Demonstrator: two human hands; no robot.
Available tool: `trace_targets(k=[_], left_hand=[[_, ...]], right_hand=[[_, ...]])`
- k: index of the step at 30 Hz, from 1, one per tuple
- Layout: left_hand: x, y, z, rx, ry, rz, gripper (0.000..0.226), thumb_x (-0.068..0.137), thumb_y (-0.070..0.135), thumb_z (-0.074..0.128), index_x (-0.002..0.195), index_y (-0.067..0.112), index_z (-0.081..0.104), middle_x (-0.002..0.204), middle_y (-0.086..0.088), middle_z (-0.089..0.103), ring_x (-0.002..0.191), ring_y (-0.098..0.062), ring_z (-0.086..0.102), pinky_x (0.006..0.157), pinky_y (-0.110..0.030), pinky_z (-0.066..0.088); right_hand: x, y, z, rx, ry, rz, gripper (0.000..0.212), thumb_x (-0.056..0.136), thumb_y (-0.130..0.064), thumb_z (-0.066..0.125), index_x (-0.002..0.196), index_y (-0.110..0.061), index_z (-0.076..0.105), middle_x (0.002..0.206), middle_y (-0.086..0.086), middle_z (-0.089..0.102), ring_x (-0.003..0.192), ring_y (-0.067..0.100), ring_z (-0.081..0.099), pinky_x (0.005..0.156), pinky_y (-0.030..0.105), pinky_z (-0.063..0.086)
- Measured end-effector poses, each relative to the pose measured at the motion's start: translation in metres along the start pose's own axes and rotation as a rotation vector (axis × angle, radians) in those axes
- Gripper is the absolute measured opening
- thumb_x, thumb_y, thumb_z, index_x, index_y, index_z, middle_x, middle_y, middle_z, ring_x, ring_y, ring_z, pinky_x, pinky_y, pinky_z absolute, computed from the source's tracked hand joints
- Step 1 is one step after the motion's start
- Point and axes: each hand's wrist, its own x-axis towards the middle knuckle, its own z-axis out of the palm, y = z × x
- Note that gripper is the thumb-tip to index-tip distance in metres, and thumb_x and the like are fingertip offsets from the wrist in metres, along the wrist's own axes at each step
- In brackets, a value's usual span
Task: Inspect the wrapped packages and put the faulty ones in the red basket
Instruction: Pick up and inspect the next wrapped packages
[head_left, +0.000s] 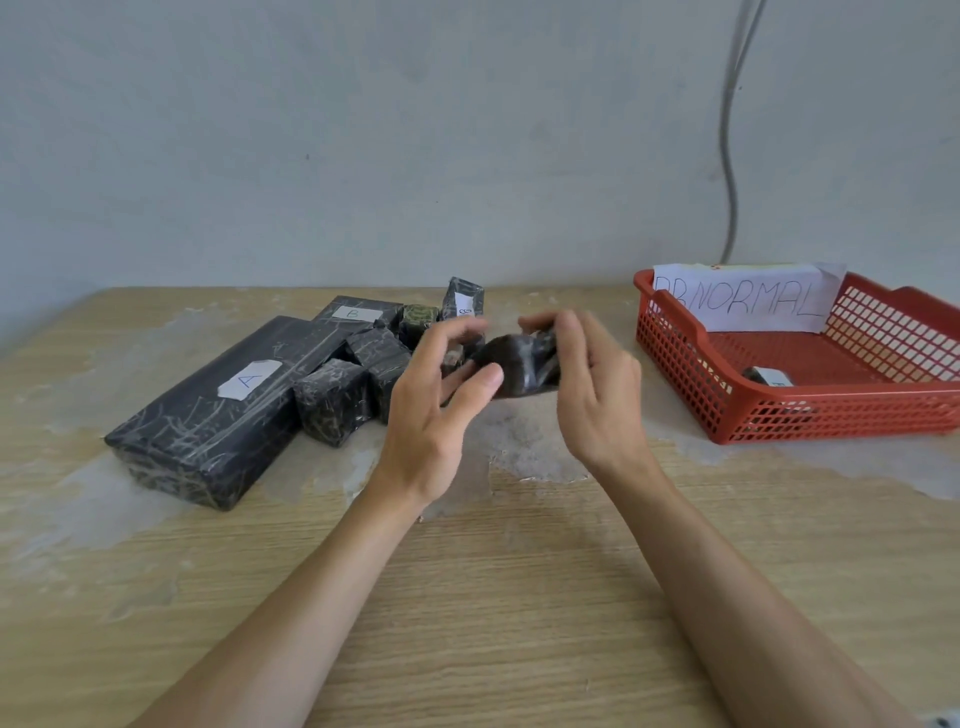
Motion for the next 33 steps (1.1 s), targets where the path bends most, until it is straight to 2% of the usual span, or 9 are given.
trace_targets(k=[5, 7, 10, 14, 18, 23, 26, 29, 33], left_hand=[[0.006, -0.007, -0.009, 0.376, -0.008, 0.039, 0.080, 0.088, 0.040, 0.085, 0.156, 0.026, 0.044, 0.156, 0.016, 0.048, 0.145, 0.004, 0.042, 0.113, -0.004, 0.027], [0.006, -0.011, -0.010, 0.404, -0.003, 0.057, 0.069, 0.092, 0.030, 0.083, 0.152, 0.025, 0.050, 0.149, 0.017, 0.054, 0.137, 0.011, 0.047, 0.110, -0.004, 0.033], [0.005, -0.014, -0.009, 0.318, 0.074, 0.014, 0.037, 0.100, 0.023, 0.074, 0.135, 0.025, 0.065, 0.125, 0.016, 0.069, 0.116, -0.002, 0.067, 0.098, -0.028, 0.058], [0.009, -0.002, 0.002, -0.250, 0.154, -0.305, 0.021, 0.111, 0.019, 0.051, 0.119, 0.017, 0.071, 0.098, -0.001, 0.078, 0.083, -0.016, 0.072, 0.069, -0.033, 0.061], [0.006, 0.004, -0.001, -0.898, -0.021, -0.586, 0.025, 0.102, 0.024, 0.044, 0.113, 0.008, 0.059, 0.074, -0.008, 0.061, 0.055, -0.013, 0.053, 0.048, -0.022, 0.047], [0.003, -0.011, -0.003, -1.241, -0.265, -0.783, 0.029, 0.103, 0.024, 0.046, 0.090, 0.002, 0.059, 0.062, -0.006, 0.060, 0.044, -0.013, 0.054, 0.039, -0.024, 0.045], [0.002, -0.012, -0.004, -1.189, -0.350, -0.850, 0.033, 0.104, 0.020, 0.043, 0.087, 0.000, 0.063, 0.060, -0.008, 0.060, 0.041, -0.014, 0.055, 0.036, -0.024, 0.045], [0.002, -0.001, 0.002, -0.960, -0.272, -0.859, 0.042, 0.103, 0.032, 0.043, 0.092, -0.003, 0.064, 0.065, -0.014, 0.064, 0.043, -0.017, 0.058, 0.038, -0.024, 0.049], [0.009, 0.010, 0.019, -0.669, -0.081, -0.712, 0.064, 0.099, 0.053, 0.046, 0.126, -0.001, 0.066, 0.112, -0.032, 0.074, 0.079, -0.030, 0.075, 0.070, -0.038, 0.066]], right_hand=[[0.019, -0.007, -0.021, 0.552, 0.223, 0.428, 0.051, 0.115, -0.027, 0.042, 0.076, -0.021, 0.075, 0.072, -0.007, 0.077, 0.074, 0.009, 0.073, 0.076, 0.042, 0.060], [0.023, -0.005, -0.027, 0.649, 0.185, 0.505, 0.050, 0.114, -0.027, 0.046, 0.075, -0.020, 0.076, 0.069, -0.009, 0.075, 0.071, 0.005, 0.072, 0.070, 0.035, 0.058], [0.024, -0.004, -0.028, 0.733, 0.132, 0.550, 0.057, 0.113, -0.043, 0.042, 0.077, -0.022, 0.081, 0.078, -0.003, 0.078, 0.078, 0.011, 0.075, 0.070, 0.036, 0.059], [0.024, -0.002, -0.032, 0.768, 0.022, 0.499, 0.070, 0.109, -0.062, 0.028, 0.111, -0.008, 0.073, 0.103, 0.016, 0.080, 0.085, 0.029, 0.075, 0.069, 0.040, 0.061], [0.020, -0.002, -0.030, 0.491, -0.062, 0.310, 0.035, 0.095, -0.039, 0.064, 0.119, -0.016, 0.072, 0.118, 0.004, 0.080, 0.106, 0.022, 0.076, 0.089, 0.042, 0.062], [0.014, -0.004, -0.022, 0.524, -0.177, 0.309, 0.055, 0.096, -0.018, 0.077, 0.145, -0.020, 0.051, 0.126, 0.002, 0.077, 0.118, 0.014, 0.072, 0.105, 0.039, 0.057], [0.015, -0.001, -0.020, 0.696, -0.178, 0.365, 0.061, 0.095, -0.009, 0.076, 0.147, -0.019, 0.046, 0.122, 0.010, 0.079, 0.118, 0.025, 0.074, 0.102, 0.044, 0.058], [0.020, -0.002, -0.026, 0.806, -0.112, 0.407, 0.068, 0.091, -0.004, 0.079, 0.148, -0.016, 0.046, 0.118, 0.014, 0.079, 0.110, 0.031, 0.075, 0.090, 0.041, 0.061], [0.036, -0.001, -0.054, 0.842, 0.103, 0.431, 0.062, 0.093, -0.005, 0.078, 0.147, -0.009, 0.049, 0.113, 0.013, 0.079, 0.098, 0.026, 0.077, 0.081, 0.036, 0.062]])
